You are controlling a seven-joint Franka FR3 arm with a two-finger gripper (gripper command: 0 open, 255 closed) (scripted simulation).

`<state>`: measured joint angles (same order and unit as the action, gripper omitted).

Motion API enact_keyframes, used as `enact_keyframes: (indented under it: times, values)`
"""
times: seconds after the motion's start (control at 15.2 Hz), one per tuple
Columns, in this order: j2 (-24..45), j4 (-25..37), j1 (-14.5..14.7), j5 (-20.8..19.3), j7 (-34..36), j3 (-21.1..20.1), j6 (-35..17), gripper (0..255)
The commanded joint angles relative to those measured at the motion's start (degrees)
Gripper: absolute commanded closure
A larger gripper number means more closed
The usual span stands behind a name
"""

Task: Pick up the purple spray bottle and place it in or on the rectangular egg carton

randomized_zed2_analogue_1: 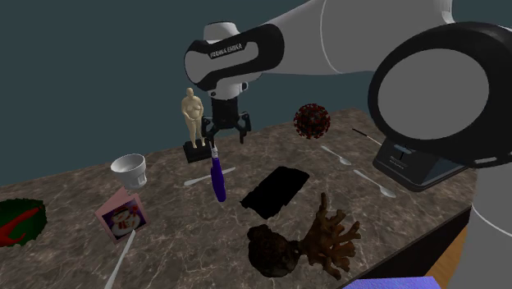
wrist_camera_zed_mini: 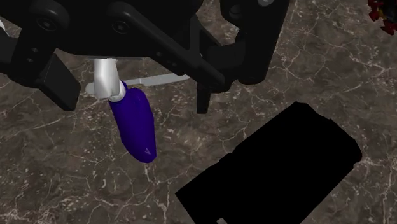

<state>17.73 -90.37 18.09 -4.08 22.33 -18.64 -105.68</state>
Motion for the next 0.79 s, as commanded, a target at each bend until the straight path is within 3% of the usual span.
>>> enact_keyframes:
  times: [0.0,0.13,0.73]
  values:
    - [4.66,6.06,1.96,-1.53,1.32,-0.42,1.19,0]
    - [8.30,10.93,3.54,-2.66,1.99,-0.54,2.26,0]
    - [8.97,6.06,3.41,-2.95,2.26,-0.29,-3.23,0]
